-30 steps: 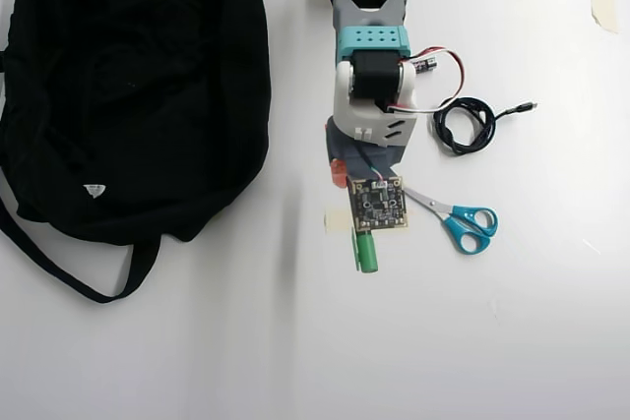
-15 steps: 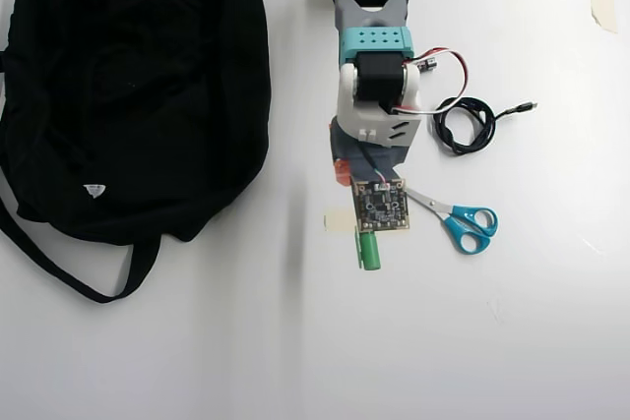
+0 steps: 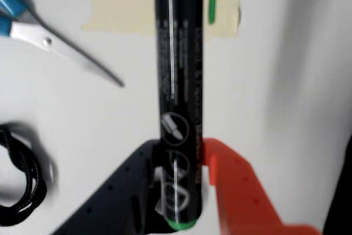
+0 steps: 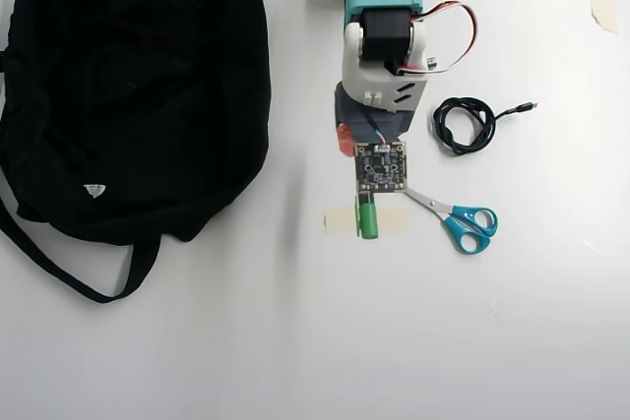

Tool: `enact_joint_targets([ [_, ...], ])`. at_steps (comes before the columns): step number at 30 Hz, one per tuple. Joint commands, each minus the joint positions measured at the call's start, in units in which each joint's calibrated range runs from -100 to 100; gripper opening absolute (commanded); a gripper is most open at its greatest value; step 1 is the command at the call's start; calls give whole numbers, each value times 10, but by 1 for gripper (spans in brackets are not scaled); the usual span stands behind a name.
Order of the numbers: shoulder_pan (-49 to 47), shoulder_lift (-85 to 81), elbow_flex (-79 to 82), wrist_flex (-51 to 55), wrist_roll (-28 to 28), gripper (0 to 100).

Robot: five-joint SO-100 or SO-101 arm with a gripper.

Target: Put the green marker into the black bag

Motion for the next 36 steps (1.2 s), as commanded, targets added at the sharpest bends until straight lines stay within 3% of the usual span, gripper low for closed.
enact_joint_targets([
  [1, 3, -98, 77, -47, -10, 2],
  [23, 8, -308, 310, -134, -41, 2],
  [36, 150, -309, 341, -127, -40, 2],
])
